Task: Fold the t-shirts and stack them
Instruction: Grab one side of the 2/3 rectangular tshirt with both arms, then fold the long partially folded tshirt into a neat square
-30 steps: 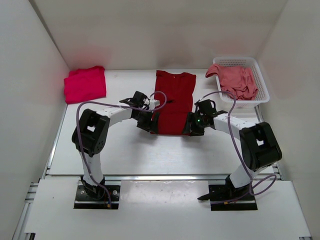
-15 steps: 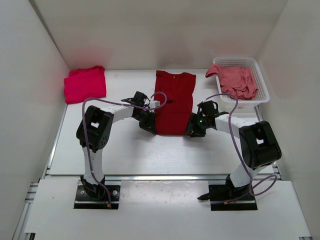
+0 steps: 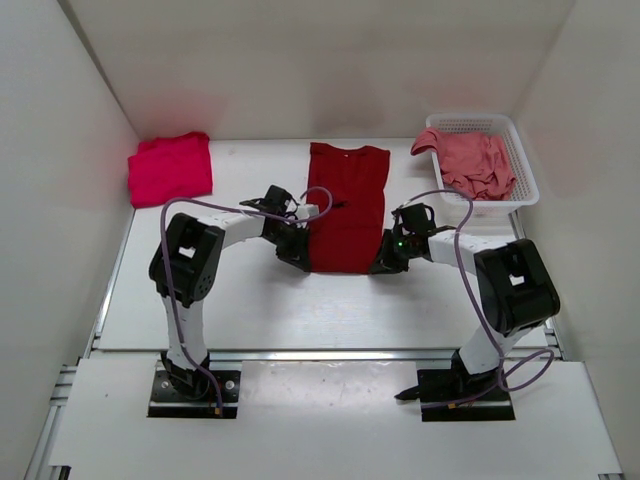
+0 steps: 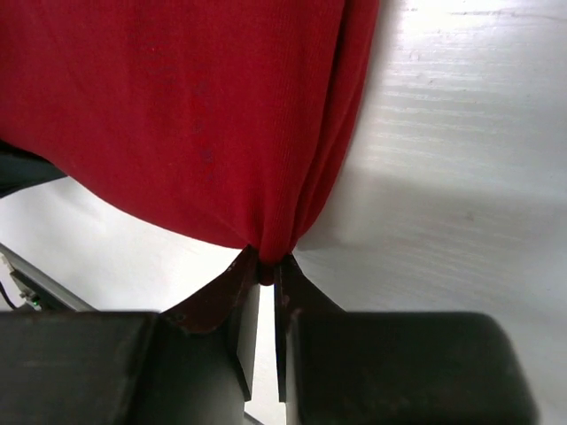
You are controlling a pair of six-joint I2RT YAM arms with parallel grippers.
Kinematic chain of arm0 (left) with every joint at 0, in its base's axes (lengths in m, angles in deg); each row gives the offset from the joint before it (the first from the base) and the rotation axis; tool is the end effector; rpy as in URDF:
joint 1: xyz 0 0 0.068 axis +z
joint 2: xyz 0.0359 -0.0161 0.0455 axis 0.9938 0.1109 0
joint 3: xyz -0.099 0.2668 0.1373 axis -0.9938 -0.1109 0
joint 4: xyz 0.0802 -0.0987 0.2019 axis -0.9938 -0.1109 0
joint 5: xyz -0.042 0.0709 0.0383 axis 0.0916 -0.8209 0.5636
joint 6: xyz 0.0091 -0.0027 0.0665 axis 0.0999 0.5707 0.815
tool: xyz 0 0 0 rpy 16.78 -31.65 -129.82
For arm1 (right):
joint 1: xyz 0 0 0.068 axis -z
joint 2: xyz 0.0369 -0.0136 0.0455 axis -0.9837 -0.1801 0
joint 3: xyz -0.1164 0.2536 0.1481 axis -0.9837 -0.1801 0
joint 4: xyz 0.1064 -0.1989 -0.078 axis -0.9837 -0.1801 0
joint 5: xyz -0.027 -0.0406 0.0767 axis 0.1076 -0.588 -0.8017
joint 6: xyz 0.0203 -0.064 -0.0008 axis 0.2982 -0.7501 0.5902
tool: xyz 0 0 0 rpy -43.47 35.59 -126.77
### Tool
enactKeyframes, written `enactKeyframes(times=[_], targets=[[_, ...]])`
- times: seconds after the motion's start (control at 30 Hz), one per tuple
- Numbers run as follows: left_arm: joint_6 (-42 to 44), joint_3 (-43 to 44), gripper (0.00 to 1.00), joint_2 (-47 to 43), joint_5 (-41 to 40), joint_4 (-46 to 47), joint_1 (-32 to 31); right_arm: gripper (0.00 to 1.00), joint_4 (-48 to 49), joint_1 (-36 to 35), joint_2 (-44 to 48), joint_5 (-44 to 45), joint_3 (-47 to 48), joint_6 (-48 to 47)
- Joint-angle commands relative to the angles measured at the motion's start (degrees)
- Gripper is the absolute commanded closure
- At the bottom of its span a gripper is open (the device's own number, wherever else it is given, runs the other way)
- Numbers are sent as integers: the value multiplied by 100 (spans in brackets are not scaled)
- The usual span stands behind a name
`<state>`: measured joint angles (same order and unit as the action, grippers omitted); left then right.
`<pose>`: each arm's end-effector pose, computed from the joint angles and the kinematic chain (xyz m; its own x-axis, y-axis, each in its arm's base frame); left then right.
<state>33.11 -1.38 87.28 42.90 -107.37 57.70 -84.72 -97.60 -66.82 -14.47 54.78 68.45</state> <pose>0.3338 -0.1952 0.1809 -0.8991 0.3500 -0.2629 0.4377 0.7099 -0.5518 0.2836 0.1145 0.1927 -0.9498 0.1926 -0.2464 0.0244 0.8311 0.5556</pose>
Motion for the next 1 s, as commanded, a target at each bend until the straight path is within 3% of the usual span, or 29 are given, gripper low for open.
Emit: enactKeyframes(times=[0.0,0.2,0.53,0.73,0.87,0.97], targets=[[257,-211,100,-507,135,-277,27,100,-26,-22,349,-51,5,-46],[836,-685,100,-1228,267,-1094,80,100,-984,-671,1149,107,-4,-178],[1453,-1415,100,-3212,118,-2562,79,100,-1670,-2016,2415,301,-400,876],[1585,-1442,100,-4347,249,-3204,536,100,-2653,-2666,2671,292,503,1140],[1559,-1126,100,-4524,705,-3512,1106,100,-3164,-2904,2706,108,1102,1465],[1593,-854,100,-4542,760,-3531,1196,99,-3393,-2809,2671,-24,1471,1510]])
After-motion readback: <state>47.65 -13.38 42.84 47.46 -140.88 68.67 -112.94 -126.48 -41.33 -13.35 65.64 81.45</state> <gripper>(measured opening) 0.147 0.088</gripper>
